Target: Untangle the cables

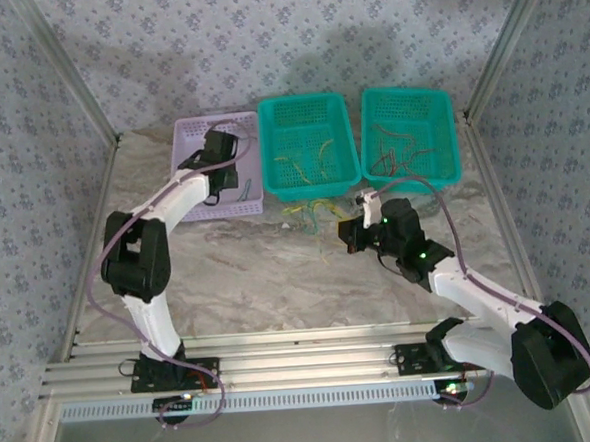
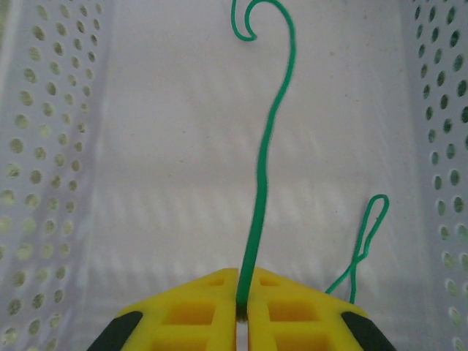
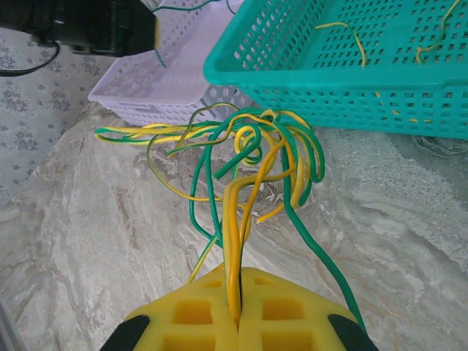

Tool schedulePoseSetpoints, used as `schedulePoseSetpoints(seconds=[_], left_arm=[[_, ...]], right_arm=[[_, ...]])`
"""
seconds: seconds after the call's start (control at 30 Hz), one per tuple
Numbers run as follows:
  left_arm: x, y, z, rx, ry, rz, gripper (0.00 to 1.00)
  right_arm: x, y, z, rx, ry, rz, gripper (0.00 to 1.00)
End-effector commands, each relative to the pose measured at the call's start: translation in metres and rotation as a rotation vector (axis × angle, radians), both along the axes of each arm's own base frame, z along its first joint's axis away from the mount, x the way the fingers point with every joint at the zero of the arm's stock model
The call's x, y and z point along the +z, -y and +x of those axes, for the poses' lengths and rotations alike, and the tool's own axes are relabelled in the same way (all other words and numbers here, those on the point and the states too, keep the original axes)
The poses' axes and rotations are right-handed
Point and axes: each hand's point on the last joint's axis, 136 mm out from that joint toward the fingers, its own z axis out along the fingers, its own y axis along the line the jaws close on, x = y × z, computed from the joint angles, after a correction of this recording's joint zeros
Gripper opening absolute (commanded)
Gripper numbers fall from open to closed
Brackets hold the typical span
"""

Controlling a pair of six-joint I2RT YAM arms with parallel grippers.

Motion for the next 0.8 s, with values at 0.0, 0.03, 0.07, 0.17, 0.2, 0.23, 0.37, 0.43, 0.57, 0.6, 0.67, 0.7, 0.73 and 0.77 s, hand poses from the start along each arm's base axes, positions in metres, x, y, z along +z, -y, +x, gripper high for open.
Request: schedulePoseSetpoints(seconds=[0.0,0.03,0.07,0.17,0.2,0.23,0.37,0.43,0.57,0.6,0.67,0.7,0.73,0.77], left_arm=[[0.003,-0.002,0.008,0.015,0.002,0.009,0.18],[-0.002,-0.003,0.008,0.018,-0.007,0.014,0.24],[-0.007,-0.005,0.008,0.022,-0.017,0.015,0.32],[-0.014,-0.007,0.006,0.027,-0.030,0.016,0.56],[-0.011,-0.006,0.006,0.025,-0.026,0.010,0.60],[-0.006,-0.005,0.005,0.024,-0.016,-0.003,0.66],[0.032,0.002,0.003,0.003,0.056,-0.071,0.78],[0.057,0.006,-0.002,-0.007,0.095,-0.116,0.82],[0.103,0.020,-0.024,-0.055,0.151,-0.269,0.85],[0.109,0.024,-0.031,-0.059,0.149,-0.303,0.85],[0.119,0.034,-0.048,-0.077,0.138,-0.389,0.85],[0.123,0.041,-0.057,-0.090,0.134,-0.435,0.85],[0.125,0.046,-0.065,-0.099,0.127,-0.464,0.86],[0.126,0.055,-0.074,-0.118,0.114,-0.492,0.86]], right_arm=[[0.012,-0.005,-0.005,0.036,0.042,0.023,0.00],[0.012,-0.006,-0.006,0.037,0.043,0.023,0.00],[0.013,-0.006,-0.006,0.039,0.047,0.024,0.00],[0.015,-0.005,-0.007,0.037,0.053,0.024,0.00],[0.014,-0.005,-0.007,0.036,0.052,0.023,0.00],[0.014,-0.005,-0.006,0.031,0.054,0.023,0.00],[0.014,-0.005,-0.005,0.026,0.056,0.025,0.00],[0.014,-0.004,-0.005,0.020,0.057,0.026,0.00],[0.015,-0.005,-0.005,0.022,0.065,0.036,0.00],[0.015,-0.005,-0.005,0.023,0.065,0.036,0.00],[0.016,-0.006,-0.005,0.026,0.070,0.040,0.00],[0.016,-0.005,-0.005,0.022,0.071,0.041,0.00],[0.016,-0.005,-0.004,0.019,0.072,0.042,0.00],[0.017,-0.005,-0.004,0.019,0.075,0.043,0.00]])
